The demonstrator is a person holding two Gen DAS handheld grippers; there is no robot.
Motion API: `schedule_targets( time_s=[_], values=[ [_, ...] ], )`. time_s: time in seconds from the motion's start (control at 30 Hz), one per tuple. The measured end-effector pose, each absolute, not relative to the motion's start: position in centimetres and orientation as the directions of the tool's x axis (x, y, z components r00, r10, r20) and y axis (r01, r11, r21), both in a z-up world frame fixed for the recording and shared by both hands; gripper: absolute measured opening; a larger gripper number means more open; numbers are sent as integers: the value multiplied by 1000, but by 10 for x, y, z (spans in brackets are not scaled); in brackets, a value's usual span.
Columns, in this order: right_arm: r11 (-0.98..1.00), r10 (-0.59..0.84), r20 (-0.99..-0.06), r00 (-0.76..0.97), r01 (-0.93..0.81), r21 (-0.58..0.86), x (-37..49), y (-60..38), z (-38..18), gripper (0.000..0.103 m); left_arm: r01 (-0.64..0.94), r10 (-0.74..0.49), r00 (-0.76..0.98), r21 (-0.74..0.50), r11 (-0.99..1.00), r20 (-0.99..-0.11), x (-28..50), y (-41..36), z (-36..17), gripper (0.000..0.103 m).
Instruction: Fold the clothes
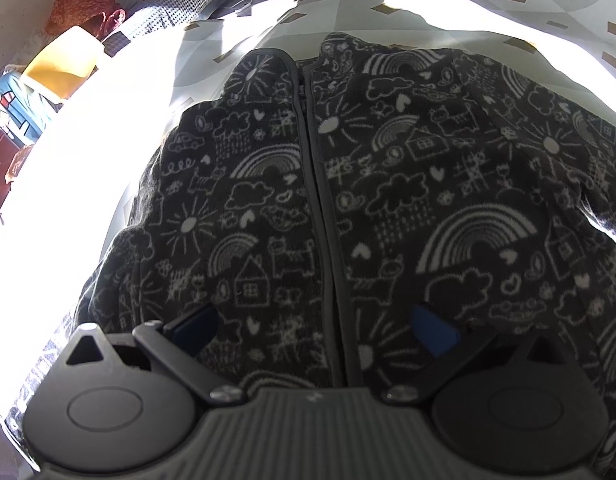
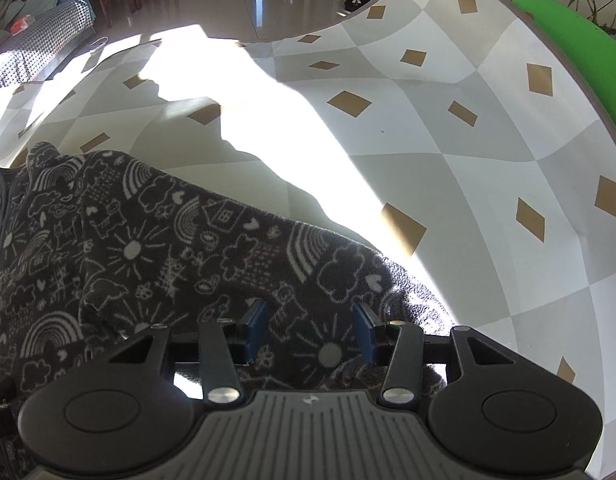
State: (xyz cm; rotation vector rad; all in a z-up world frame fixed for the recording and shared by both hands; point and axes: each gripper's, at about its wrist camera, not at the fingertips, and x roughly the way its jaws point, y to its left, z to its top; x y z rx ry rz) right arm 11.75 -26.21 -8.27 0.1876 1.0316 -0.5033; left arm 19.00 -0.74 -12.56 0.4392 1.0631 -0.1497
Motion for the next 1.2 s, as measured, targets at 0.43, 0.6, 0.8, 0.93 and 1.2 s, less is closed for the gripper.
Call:
schedule_targets(
  time_s=[0.43, 0.6, 0.8, 0.93, 1.2],
  values=[
    [852, -340, -861, 379, 511, -111, 125, -283, -109, 50, 323, 106, 493, 295, 899, -864, 194, -8, -128, 103],
    [867, -315, -858, 405, 491, -86, 130, -282, -113, 21, 321, 106, 487, 291, 901, -867, 194, -6, -128, 103],
    [888, -281, -852, 442, 457, -56, 140, -266, -109, 2, 323, 93, 485, 277, 905, -870, 193, -6, -125, 103],
    [903, -291, -812, 506, 427, -58, 145, -251, -96, 2, 323, 82, 484, 265, 909, -871, 193, -4, -123, 103],
    [864, -426, -754, 500, 471, -176, 142, -241, -84, 38, 325, 59, 482, 241, 915, -874, 193, 0, -118, 103]
  ],
)
